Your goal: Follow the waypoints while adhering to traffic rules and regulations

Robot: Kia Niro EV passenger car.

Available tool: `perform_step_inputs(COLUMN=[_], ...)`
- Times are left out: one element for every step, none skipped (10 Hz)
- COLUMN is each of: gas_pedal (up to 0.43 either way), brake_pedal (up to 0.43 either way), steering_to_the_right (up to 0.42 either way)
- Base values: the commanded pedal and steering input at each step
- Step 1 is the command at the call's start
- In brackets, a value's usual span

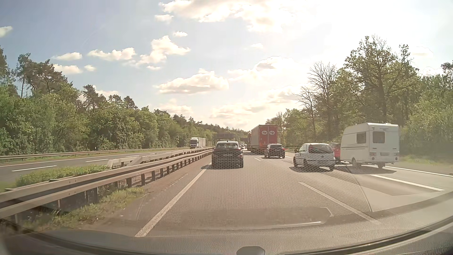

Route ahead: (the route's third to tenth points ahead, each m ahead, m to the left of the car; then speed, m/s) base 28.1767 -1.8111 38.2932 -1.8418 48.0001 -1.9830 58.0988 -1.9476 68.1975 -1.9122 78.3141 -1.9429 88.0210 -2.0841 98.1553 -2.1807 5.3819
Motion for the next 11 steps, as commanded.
perform_step_inputs(gas_pedal=[0.150,0.150,0.150,0.150,0.150,0.150,0.150,0.150,0.150,0.150,0.150], brake_pedal=[0.000,0.000,0.000,0.000,0.000,0.000,0.000,0.000,0.000,0.000,0.000], steering_to_the_right=[0.009,0.008,0.008,0.008,0.008,0.008,0.008,0.008,0.008,0.008,0.008])
